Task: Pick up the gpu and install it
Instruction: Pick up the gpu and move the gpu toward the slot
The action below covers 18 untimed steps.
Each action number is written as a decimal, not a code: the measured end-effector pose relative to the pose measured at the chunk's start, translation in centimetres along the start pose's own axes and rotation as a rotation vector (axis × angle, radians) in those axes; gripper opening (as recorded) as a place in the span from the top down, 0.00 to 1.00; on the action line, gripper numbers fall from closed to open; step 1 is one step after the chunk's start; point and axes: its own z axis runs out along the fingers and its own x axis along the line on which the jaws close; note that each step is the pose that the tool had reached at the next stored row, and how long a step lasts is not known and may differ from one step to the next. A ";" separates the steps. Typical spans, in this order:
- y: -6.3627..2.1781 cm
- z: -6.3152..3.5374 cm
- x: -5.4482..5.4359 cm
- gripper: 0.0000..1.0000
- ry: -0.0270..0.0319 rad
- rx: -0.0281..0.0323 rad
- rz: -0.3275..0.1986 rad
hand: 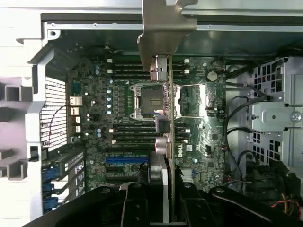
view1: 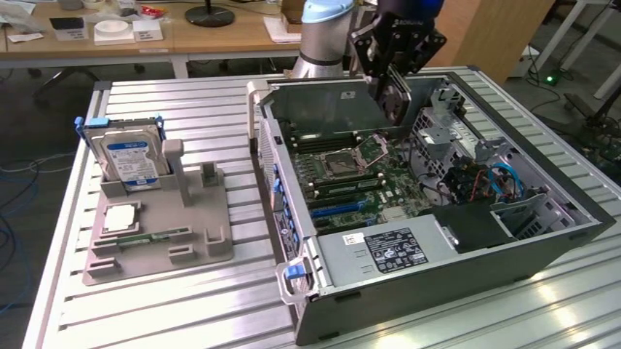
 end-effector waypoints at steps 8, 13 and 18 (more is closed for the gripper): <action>0.04 0.03 -1.6 0.72 0.0000 0.0000 0.000; 0.04 0.03 -1.6 0.72 0.0001 0.0000 0.000; 0.04 0.03 -1.6 0.72 0.0000 0.0000 0.000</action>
